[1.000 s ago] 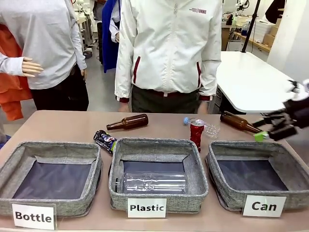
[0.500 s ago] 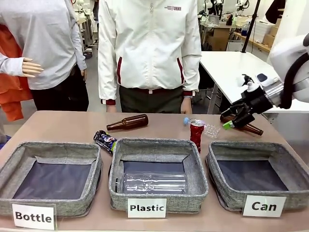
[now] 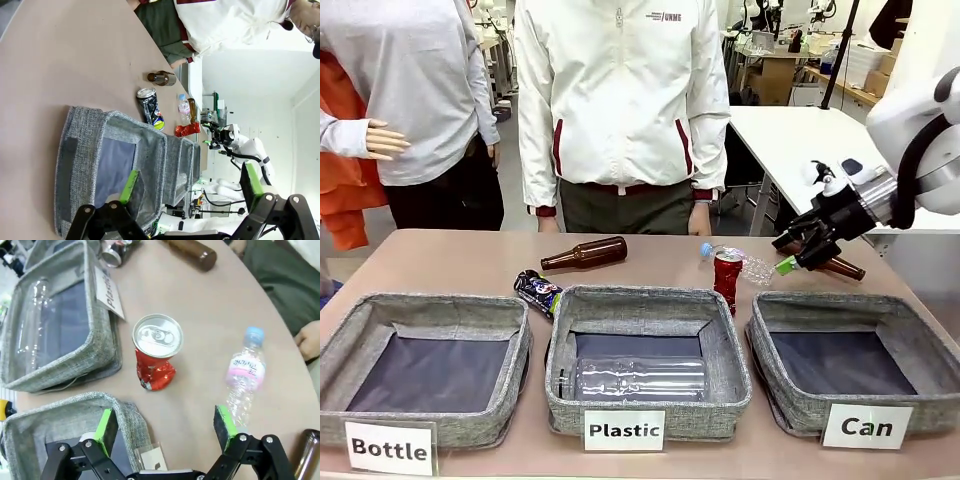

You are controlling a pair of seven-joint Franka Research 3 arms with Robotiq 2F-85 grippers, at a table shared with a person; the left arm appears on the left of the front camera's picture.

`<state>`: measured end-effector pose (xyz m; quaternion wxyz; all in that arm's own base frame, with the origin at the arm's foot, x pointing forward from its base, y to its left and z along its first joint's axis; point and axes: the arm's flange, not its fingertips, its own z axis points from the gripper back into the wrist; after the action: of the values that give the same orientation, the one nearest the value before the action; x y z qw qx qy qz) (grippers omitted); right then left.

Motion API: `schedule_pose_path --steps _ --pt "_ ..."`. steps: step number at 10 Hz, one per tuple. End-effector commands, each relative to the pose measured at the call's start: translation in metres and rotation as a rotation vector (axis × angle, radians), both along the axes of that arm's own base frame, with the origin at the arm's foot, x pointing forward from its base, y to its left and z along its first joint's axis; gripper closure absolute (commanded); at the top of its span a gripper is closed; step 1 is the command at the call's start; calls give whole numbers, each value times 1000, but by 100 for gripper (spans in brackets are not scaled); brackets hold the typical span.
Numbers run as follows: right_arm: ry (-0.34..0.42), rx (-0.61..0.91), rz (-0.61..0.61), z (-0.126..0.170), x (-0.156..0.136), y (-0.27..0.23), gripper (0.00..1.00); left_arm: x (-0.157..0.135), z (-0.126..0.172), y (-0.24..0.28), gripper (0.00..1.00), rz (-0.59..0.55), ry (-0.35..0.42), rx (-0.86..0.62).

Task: Sort the can waste into the basket.
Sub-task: Pick up the can waste from the table and place it in the right Fabric basket.

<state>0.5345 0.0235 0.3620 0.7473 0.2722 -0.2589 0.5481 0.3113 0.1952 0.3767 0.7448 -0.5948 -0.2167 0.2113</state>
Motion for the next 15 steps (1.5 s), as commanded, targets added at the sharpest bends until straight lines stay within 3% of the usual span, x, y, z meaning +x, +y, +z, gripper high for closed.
schedule_pose_path --steps 1,8,9,10,12,13,15 --pt "6 30 52 -15 16 5 0 -2 1 1 0 -9 -23 0" --pt "133 90 73 -60 45 38 0 -2 1 1 0 -9 -23 0" --pt "88 96 47 -46 33 27 0 -2 1 1 0 -9 -23 0" --pt "13 89 -3 -14 4 1 0 -2 1 1 0 -9 -23 0" --pt "31 77 -160 45 -84 -58 0 -2 1 1 0 -9 -23 0" --pt "15 101 -250 63 -132 -84 0 -2 1 1 0 -9 -23 0" --pt "-16 174 -558 68 -215 -124 0 -2 1 1 0 -9 -23 0"
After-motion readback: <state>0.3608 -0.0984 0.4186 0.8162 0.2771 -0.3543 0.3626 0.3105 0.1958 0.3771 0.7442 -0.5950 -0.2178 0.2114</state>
